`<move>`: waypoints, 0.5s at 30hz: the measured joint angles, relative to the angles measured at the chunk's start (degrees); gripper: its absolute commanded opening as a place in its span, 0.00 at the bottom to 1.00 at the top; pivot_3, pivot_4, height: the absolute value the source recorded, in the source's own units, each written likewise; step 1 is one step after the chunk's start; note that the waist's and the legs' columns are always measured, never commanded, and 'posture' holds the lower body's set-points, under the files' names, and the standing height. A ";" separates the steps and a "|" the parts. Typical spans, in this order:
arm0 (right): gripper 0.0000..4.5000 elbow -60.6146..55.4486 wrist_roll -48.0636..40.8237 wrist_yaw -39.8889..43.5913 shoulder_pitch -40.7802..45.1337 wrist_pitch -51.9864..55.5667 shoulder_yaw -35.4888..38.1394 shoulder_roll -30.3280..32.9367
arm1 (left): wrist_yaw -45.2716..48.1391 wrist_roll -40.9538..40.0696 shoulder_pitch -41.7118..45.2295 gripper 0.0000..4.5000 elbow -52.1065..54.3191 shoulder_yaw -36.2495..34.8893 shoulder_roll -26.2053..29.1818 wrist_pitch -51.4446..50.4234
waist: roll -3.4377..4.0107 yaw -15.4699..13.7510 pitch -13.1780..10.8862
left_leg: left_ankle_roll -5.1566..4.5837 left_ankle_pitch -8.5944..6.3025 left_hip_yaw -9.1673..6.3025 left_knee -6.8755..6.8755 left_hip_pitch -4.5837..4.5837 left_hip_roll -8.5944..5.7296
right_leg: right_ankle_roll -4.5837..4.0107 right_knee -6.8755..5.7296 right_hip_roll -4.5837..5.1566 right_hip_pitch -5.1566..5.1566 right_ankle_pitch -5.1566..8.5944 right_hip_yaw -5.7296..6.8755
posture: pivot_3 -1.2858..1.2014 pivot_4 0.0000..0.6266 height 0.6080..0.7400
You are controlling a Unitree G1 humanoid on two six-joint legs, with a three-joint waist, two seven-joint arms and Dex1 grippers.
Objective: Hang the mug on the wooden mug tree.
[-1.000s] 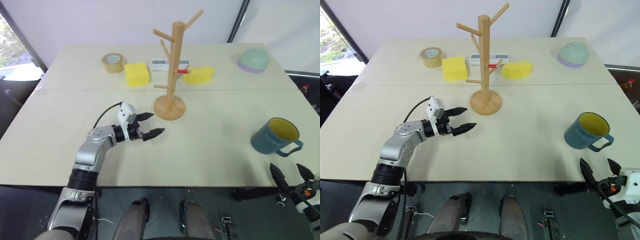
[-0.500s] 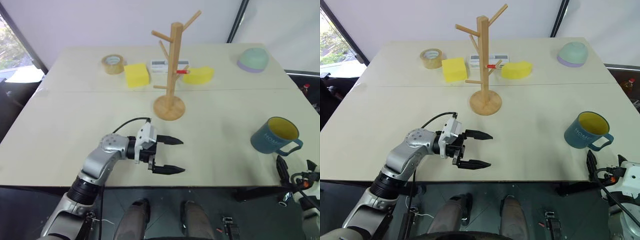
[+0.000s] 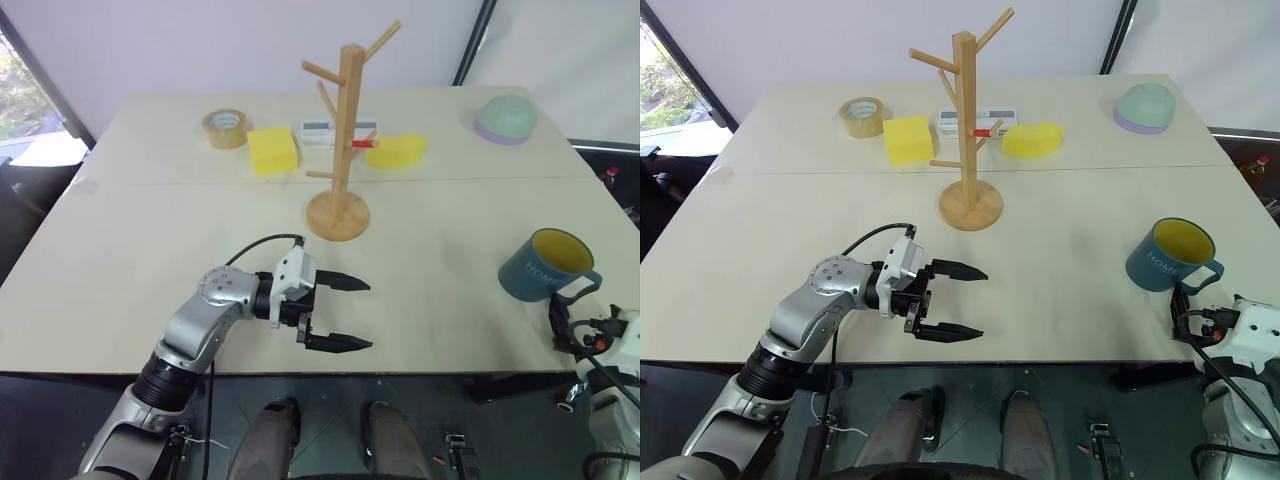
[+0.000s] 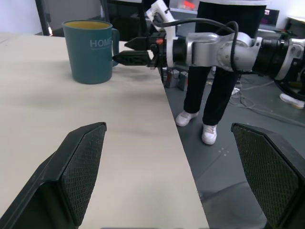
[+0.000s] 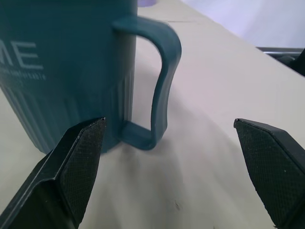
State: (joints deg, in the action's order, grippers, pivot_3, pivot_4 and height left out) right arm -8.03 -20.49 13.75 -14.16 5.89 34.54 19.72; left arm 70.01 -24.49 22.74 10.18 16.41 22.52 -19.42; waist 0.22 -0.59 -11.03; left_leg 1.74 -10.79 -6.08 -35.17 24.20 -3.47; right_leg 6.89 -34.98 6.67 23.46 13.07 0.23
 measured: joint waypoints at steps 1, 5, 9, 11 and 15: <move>0.99 0.31 0.07 -0.07 0.38 0.04 -0.02 0.20 | -0.13 0.00 0.00 1.00 0.00 -0.01 0.02 0.00 | 0.00 0.00 0.00 | 0.00 0.00 0.00 0.00 0.00 0.00 | -0.01 0.00 0.00 0.00 0.00 0.00 | 0.52 0.24 1.00; 0.99 1.24 0.28 -0.61 1.77 0.11 -0.06 0.78 | -0.36 0.01 -0.01 1.00 0.01 -0.01 0.19 0.01 | 0.00 0.04 0.00 | 0.00 0.00 0.01 0.00 0.00 0.00 | -0.01 0.00 0.00 0.00 0.00 0.00 | 0.52 0.24 1.00; 0.99 2.60 0.84 -1.11 3.12 0.48 -0.20 1.59 | -0.89 0.02 -0.05 1.00 0.03 -0.01 0.55 0.00 | 0.00 0.05 0.00 | 0.00 0.00 0.01 0.00 -0.01 0.00 | 0.01 0.00 -0.01 0.00 0.00 0.00 | 0.52 0.24 1.00; 0.99 2.95 1.10 -1.19 3.69 0.62 -0.21 1.69 | -1.40 0.02 -0.05 1.00 0.09 -0.01 0.56 0.00 | 0.00 0.04 0.00 | -0.01 0.00 0.01 0.00 -0.01 0.00 | 0.02 -0.01 -0.02 0.00 0.01 0.00 | 0.52 0.24 1.00; 0.79 5.10 1.23 -1.15 5.47 0.93 -0.24 2.46 | -2.00 0.02 -0.15 1.00 0.52 -0.01 0.74 -0.01 | 0.00 0.08 0.00 | -0.01 0.00 0.02 0.00 -0.01 0.00 | -0.04 -0.01 -0.02 0.00 -0.02 0.00 | 0.52 0.24 1.00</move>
State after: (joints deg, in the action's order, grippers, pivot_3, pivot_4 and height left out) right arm -2.92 -19.25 12.60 -8.69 6.82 34.29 22.18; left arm 68.01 -24.47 22.59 10.71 16.40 23.27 -19.43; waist 0.22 -0.51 -11.03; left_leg 1.74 -10.79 -6.06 -35.17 24.19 -3.47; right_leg 6.85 -34.98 6.66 23.46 13.05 0.23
